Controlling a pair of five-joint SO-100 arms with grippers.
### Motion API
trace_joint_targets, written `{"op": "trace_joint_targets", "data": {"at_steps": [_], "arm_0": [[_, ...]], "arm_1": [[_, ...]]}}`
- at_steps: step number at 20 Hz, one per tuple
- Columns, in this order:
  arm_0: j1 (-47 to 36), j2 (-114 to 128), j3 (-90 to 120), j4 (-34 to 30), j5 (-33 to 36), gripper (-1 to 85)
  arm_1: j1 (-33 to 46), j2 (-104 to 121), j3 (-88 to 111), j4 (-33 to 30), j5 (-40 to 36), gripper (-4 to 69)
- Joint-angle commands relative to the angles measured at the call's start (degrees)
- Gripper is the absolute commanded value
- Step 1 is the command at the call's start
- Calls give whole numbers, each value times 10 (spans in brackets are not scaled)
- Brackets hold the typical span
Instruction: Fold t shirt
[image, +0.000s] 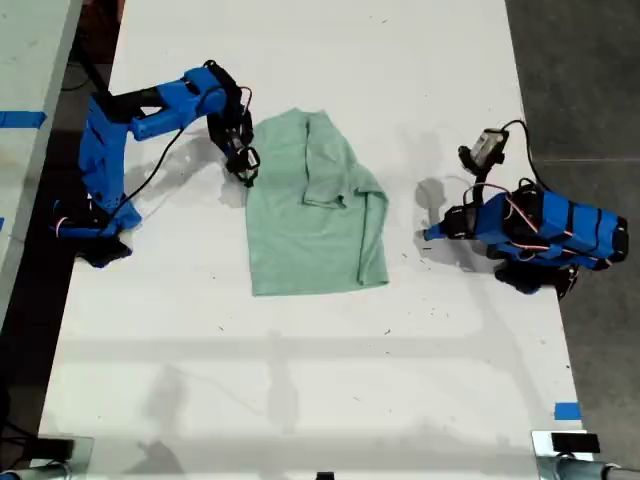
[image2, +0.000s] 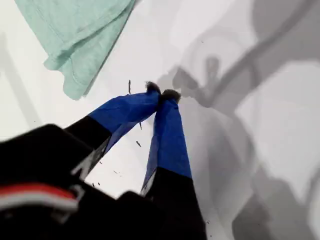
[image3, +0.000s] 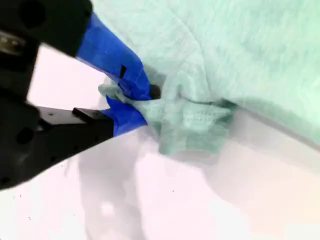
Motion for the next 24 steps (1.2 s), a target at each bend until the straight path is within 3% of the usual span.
{"op": "trace_joint_targets", "data": {"at_steps": [1, 5, 11, 17, 20, 24], "arm_0": [[-11, 74, -10, 40, -4, -3], [-22, 190, -65, 55, 24, -3], [72, 169, -236, 52, 33, -3], [206, 119, -240, -40, 26, -3], [236, 56, -241, -49, 28, 58], [201, 56, -240, -4, 11, 120]], "arm_1": [[-6, 4, 29, -13, -12, 15], [-6, 4, 29, -13, -12, 15], [-5, 4, 29, -13, -13, 15], [-4, 4, 29, -13, -15, 15], [-4, 4, 29, -13, -14, 15], [-4, 4, 29, -13, -14, 15]]}}
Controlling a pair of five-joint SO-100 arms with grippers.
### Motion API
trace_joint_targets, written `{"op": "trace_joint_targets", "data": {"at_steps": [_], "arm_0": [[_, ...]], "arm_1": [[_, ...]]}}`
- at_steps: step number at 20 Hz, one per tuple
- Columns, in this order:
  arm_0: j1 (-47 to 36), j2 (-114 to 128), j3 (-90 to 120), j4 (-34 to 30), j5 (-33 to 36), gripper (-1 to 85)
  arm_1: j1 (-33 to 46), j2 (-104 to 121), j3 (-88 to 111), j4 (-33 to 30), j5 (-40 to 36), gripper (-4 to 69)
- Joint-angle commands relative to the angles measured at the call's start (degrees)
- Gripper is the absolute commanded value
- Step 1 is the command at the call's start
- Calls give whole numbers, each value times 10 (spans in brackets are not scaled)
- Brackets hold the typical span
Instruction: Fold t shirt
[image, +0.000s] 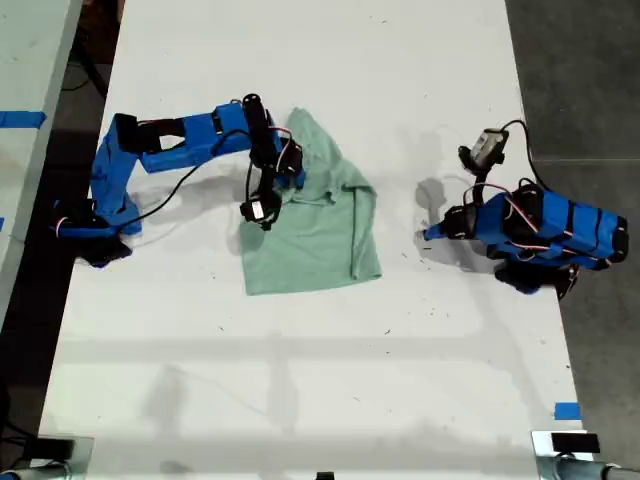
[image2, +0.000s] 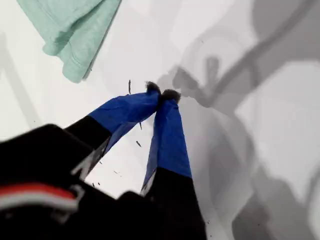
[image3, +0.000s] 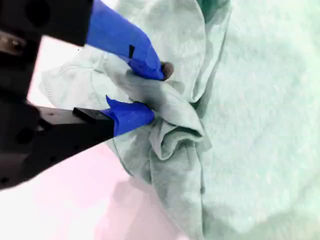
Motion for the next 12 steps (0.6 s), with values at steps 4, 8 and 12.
{"op": "trace_joint_targets", "data": {"at_steps": [4, 8, 12], "arm_0": [[-96, 173, -7, 83, -18, 103], [-127, 289, 17, 86, -10, 81], [-93, 278, 40, 86, -21, 93]], "arm_1": [[-3, 4, 29, -13, -14, 15], [-3, 4, 29, -13, -14, 15], [-2, 4, 29, -13, -13, 15]]}}
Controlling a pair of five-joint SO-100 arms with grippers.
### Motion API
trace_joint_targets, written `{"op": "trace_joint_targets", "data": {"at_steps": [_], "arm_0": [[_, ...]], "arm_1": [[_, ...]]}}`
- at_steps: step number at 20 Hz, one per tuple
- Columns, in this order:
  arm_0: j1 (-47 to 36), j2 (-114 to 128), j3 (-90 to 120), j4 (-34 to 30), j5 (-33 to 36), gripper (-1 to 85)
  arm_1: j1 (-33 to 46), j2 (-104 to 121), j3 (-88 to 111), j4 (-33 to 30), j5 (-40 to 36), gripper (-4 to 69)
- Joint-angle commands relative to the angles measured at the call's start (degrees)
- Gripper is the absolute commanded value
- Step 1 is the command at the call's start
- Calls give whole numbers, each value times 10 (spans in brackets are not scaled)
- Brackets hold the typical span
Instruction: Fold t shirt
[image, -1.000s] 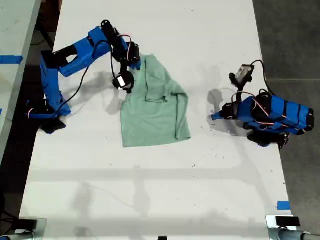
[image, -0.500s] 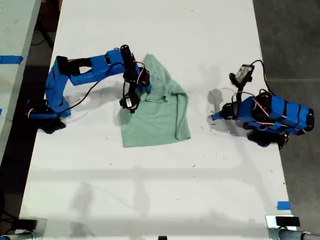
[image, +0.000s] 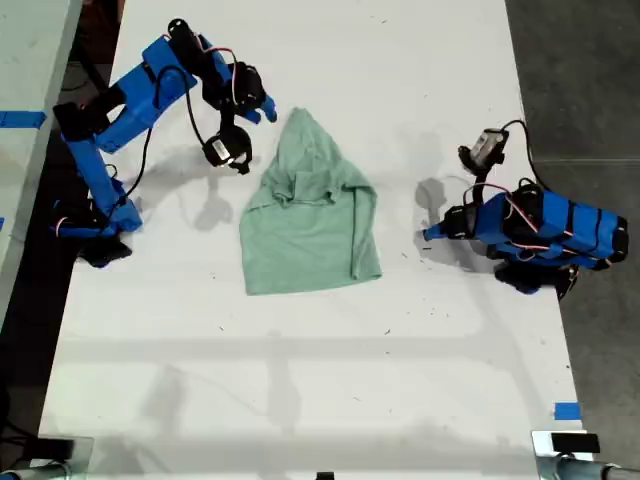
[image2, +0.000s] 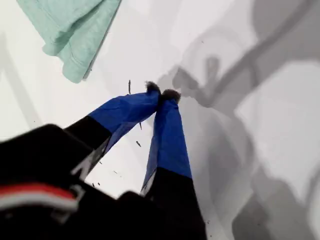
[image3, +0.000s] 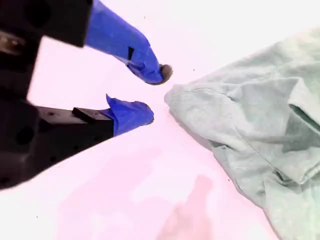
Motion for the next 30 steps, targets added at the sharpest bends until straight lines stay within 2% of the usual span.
{"op": "trace_joint_targets", "data": {"at_steps": [1, 3, 6, 7, 9, 10, 12, 13, 15, 17, 19, 21, 22, 25, 30], "arm_0": [[15, 47, 35, 2, -30, 99], [-7, 102, 88, 2, -52, 137], [-98, 287, 185, 0, -38, 7], [-118, 356, 210, 0, -28, -3], [-83, 470, 307, -12, -47, -3], [-25, 516, 402, -44, -88, -3], [91, 613, 635, -177, -171, -3], [117, 668, 744, -236, -204, -3], [122, 827, 922, -291, -246, -3], [125, 1027, 1052, -300, -232, -3], [136, 1175, 1164, -279, -222, -3], [139, 1170, 1263, -320, -218, -3], [163, 1172, 1248, -325, -194, -3], [158, 1172, 1255, -332, -165, -3], [122, 1172, 1266, -316, -232, -3]], "arm_1": [[-4, 4, 29, -13, -12, 15], [-3, 4, 29, -13, -13, 15], [-4, 4, 29, -13, -15, 15], [-5, 4, 29, -13, -15, 15], [-4, 4, 29, -13, -13, 15], [-2, 4, 29, -13, -14, 15], [-3, 4, 29, -13, -11, 15], [-3, 4, 29, -13, -11, 15], [-3, 4, 29, -13, -11, 15], [-3, 4, 29, -13, -11, 15], [1, 4, 29, -13, -12, 15], [1, 4, 29, -13, -10, 15], [-1, 4, 29, -13, -7, 15], [-3, 4, 29, -13, -3, 15], [-5, 4, 29, -13, -2, 15]]}}
